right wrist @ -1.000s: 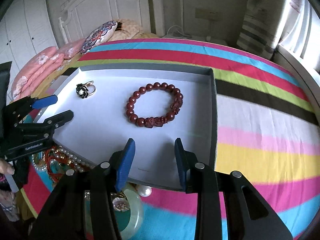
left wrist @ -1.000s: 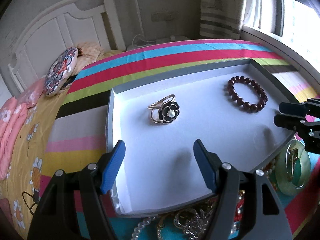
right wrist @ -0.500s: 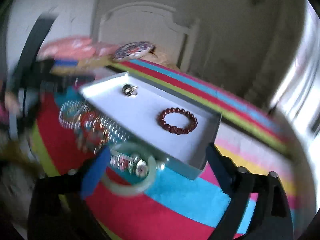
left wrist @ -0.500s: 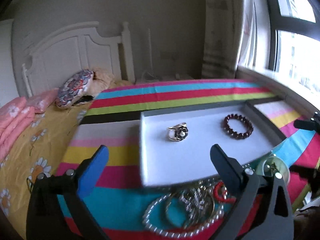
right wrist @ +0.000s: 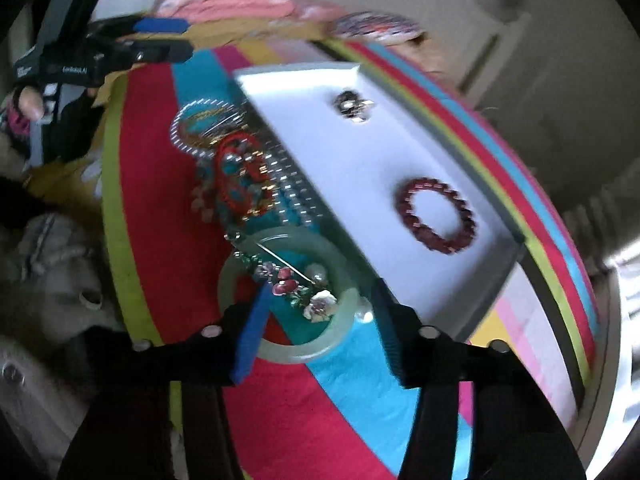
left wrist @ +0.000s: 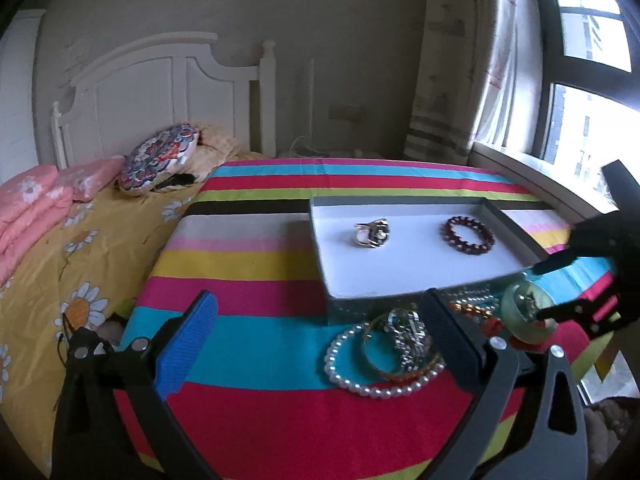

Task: Organize jewelry
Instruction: 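Grasp the charm safety-pin brooch with the right gripper and lift it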

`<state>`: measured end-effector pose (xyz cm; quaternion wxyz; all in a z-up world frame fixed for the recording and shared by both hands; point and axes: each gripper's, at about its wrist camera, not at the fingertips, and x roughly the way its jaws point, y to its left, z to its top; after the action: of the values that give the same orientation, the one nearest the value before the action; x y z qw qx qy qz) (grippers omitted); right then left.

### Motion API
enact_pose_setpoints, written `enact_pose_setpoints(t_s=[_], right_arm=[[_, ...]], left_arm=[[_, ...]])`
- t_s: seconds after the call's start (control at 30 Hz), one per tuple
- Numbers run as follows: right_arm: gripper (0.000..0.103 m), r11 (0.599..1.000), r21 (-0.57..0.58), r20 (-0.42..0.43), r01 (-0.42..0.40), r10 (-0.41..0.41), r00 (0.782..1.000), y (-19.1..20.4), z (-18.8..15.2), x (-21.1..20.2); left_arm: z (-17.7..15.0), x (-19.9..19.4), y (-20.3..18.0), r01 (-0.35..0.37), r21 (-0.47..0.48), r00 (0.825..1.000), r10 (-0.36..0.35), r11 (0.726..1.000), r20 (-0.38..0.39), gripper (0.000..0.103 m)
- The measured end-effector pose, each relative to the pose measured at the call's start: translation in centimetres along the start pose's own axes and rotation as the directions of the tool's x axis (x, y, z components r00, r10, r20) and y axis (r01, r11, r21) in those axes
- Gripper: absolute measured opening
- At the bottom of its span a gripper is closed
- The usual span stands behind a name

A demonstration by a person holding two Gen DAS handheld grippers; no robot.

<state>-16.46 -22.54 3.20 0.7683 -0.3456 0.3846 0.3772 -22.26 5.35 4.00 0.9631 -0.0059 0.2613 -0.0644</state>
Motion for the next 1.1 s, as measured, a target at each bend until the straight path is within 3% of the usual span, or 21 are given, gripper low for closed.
enact_pose_setpoints(t_s=[0.23, 0.47, 0.53, 0.63, 0.77, 0.87, 0.97, 1.1], right_arm=[[0.039, 0.984, -0.139, -0.051, -0.112, 0.106, 0.993, 1.0, 0.9, 0.4], [0.031, 0.979, -0.179, -0.082, -0.099, 0.086, 0.993, 1.0, 1.3, 1.5], [0.029, 0.981, -0.165, -0.057, -0.104, 0.096, 0.994, 0.9, 1.3, 1.5], [0.019, 0.983, -0.163, -0.010, -0.081, 0.080, 0.997, 1.2, 1.0, 1.0], [0.017, 0.997, -0.066, 0.123, -0.049, 0.056, 0.991, 0.7, -0.4, -1.2], [0.016, 0.998, 0.061, 0.232, -0.028, 0.013, 0.973, -0.2, -1.5, -3.1], [0.016, 0.979, 0.202, 0.310, -0.005, -0.059, 0.949, -0.7, -2.8, -4.8], [0.016, 0.926, 0.377, 0.363, -0.020, -0.127, 0.923, -1.0, -5.3, -6.1]], left_arm=[[-0.7, 0.2, -1.8, 0.041, 0.065, 0.999, -0.040, 0.997, -0.013, 0.101], [-1.4, 0.0, -4.0, 0.121, 0.120, 0.992, -0.118, 0.985, -0.032, 0.101], [-1.7, 0.1, -4.8, 0.145, 0.145, 0.989, -0.140, 0.979, -0.044, 0.101], [-2.4, 0.4, -5.7, 0.155, 0.175, 0.987, -0.145, 0.972, -0.068, 0.101], [-3.3, 0.6, -5.9, 0.184, 0.173, 0.981, -0.169, 0.968, -0.098, 0.101], [-3.4, 0.6, -6.1, 0.219, 0.147, 0.973, -0.206, 0.965, -0.102, 0.100], [-3.0, 0.6, -6.9, 0.253, 0.132, 0.965, -0.241, 0.958, -0.106, 0.100], [-2.4, 0.7, -10.1, 0.298, 0.216, 0.953, -0.278, 0.930, -0.120, 0.100]])
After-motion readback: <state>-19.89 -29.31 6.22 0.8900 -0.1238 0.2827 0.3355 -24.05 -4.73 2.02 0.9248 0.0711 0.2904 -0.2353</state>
